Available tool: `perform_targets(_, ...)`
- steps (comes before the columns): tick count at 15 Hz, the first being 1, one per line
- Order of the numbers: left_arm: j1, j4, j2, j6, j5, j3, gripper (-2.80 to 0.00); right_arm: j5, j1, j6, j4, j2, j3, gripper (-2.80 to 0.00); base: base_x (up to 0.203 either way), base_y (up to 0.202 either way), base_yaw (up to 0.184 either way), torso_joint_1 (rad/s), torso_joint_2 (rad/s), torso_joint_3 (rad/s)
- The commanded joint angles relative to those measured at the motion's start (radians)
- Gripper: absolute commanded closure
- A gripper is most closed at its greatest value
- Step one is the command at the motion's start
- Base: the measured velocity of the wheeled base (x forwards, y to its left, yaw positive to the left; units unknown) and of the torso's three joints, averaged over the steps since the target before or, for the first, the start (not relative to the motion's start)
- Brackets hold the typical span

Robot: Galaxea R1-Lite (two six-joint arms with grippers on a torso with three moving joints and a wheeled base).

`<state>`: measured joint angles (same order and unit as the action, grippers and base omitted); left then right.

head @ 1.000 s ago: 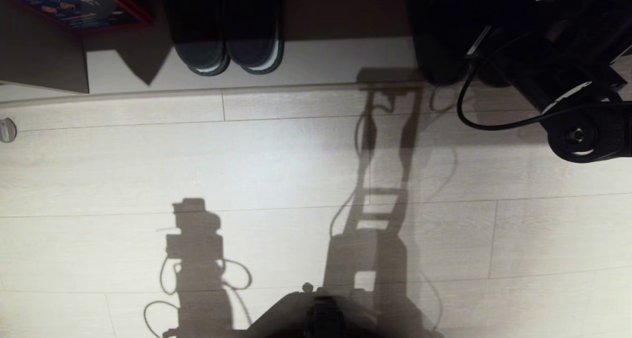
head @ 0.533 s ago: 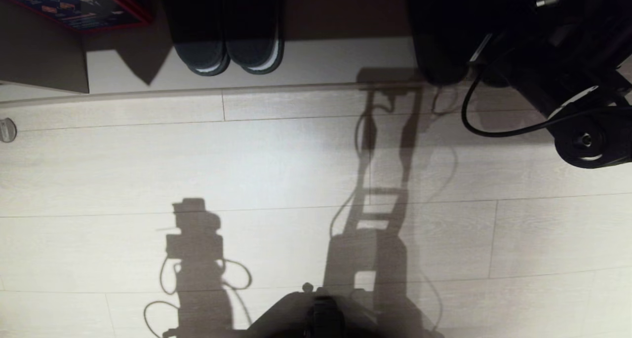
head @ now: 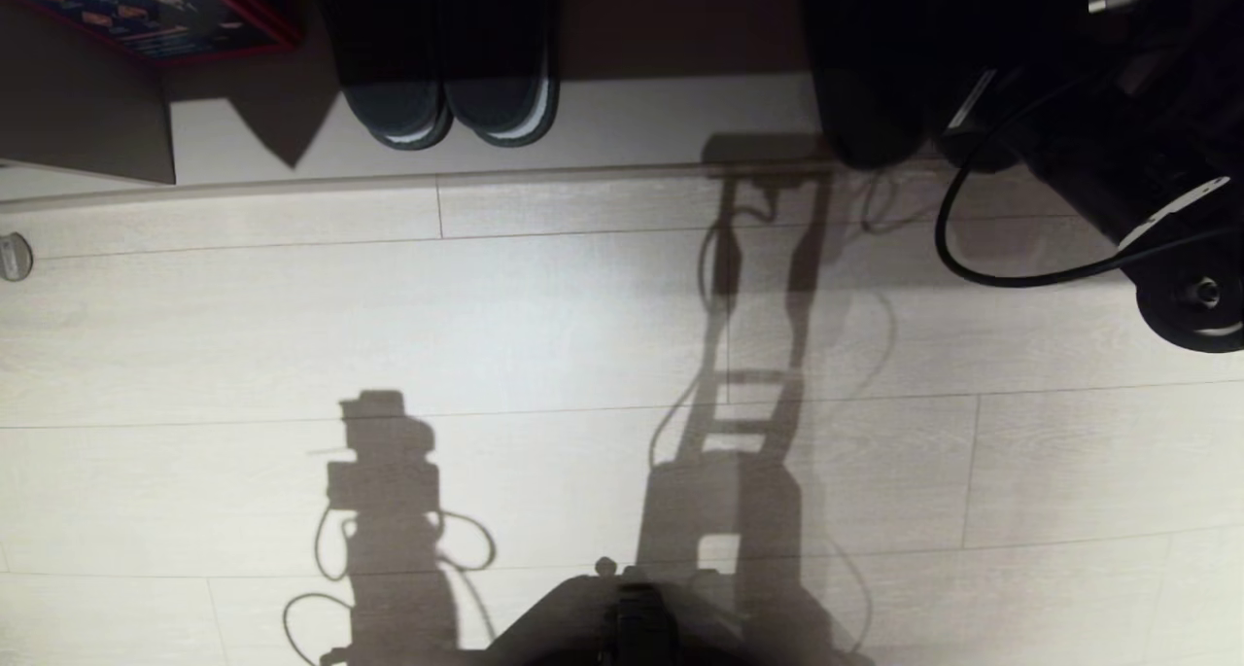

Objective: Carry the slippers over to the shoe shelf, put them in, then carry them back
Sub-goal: Place the slippers into the shoe cabinet

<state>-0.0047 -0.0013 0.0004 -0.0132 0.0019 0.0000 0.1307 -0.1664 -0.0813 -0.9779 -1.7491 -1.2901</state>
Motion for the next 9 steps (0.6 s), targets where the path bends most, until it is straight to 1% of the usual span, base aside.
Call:
perform_targets(1,0.0,0.0,-0.002,-0.001,0.001,0.002,0.0,0.001,-0.001,-0.005,-0.004,0.032,0.026,-2.8,0.0,0.0,0.0,0.0,0.0,0.0)
perform_targets(2,0.0,0.0,-0.001,-0.001,0.001,0.002,0.0,0.002,-0.002,-0.005,-0.001,0.059,0.062,-2.8,0.0,0.0,0.0,0.0,0.0,0.0)
perform_targets(5,0.0,0.0,-0.002,-0.001,0.001,0.002,0.0,0.003,-0.004,-0.011,0.031,0.198,0.257,-2.8,0.0,0.0,0.0,0.0,0.0,0.0)
perform_targets(6,0.0,0.0,-0.002,-0.001,0.0,0.002,0.0,0.003,-0.004,-0.015,0.04,0.233,0.298,0.0,0.0,0.0,0.0,0.0,0.0,0.0)
perform_targets(9,0.0,0.0,-0.002,-0.001,0.0,0.002,0.0,-0.003,-0.004,-0.041,0.071,0.383,0.429,0.0,0.0,0.0,0.0,0.0,0.0,0.0)
